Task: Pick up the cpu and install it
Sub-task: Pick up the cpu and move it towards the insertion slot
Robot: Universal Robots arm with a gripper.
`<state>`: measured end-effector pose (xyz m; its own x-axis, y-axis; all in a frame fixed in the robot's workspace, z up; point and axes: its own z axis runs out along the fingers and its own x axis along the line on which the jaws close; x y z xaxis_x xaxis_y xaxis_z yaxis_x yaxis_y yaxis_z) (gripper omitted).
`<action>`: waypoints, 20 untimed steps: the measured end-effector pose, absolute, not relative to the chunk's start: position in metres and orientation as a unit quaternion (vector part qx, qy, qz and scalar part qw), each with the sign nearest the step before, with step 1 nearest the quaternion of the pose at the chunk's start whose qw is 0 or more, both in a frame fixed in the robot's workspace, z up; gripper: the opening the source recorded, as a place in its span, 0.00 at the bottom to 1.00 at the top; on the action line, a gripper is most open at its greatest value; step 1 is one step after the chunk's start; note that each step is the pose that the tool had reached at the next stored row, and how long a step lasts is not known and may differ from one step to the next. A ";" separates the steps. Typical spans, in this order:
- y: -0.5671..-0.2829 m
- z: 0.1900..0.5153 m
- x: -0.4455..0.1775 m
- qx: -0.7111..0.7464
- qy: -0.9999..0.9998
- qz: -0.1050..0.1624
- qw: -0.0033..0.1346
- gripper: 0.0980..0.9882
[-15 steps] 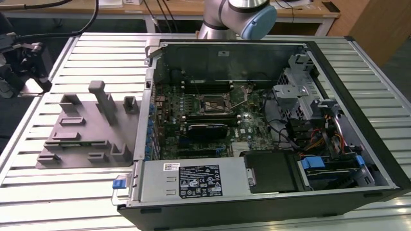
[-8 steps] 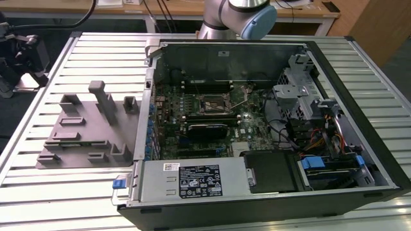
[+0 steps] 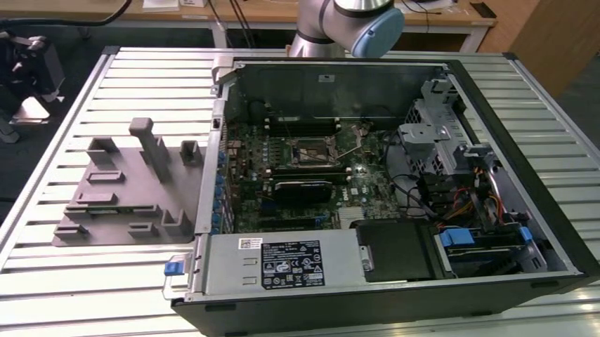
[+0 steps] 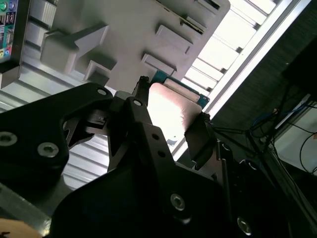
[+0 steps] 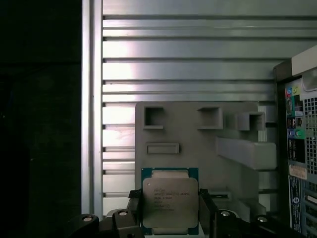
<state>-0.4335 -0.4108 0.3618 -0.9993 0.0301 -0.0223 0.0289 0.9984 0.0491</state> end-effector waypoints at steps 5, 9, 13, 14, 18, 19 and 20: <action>-0.411 0.374 -0.433 0.015 1.000 0.024 0.012 0.50; -0.411 0.382 -0.433 0.015 1.000 0.024 0.012 0.50; -0.411 0.388 -0.434 0.015 1.000 0.024 0.012 0.50; -0.411 0.389 -0.434 0.015 1.000 0.024 0.012 0.50; -0.411 0.390 -0.433 0.015 1.000 0.024 0.012 0.50; -0.411 0.390 -0.433 0.015 1.000 0.024 0.012 0.50; -0.411 0.390 -0.433 0.015 1.000 0.024 0.012 0.50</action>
<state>-0.4335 -0.4108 0.3896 -0.9993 0.0301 -0.0223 0.0289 0.9984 0.0491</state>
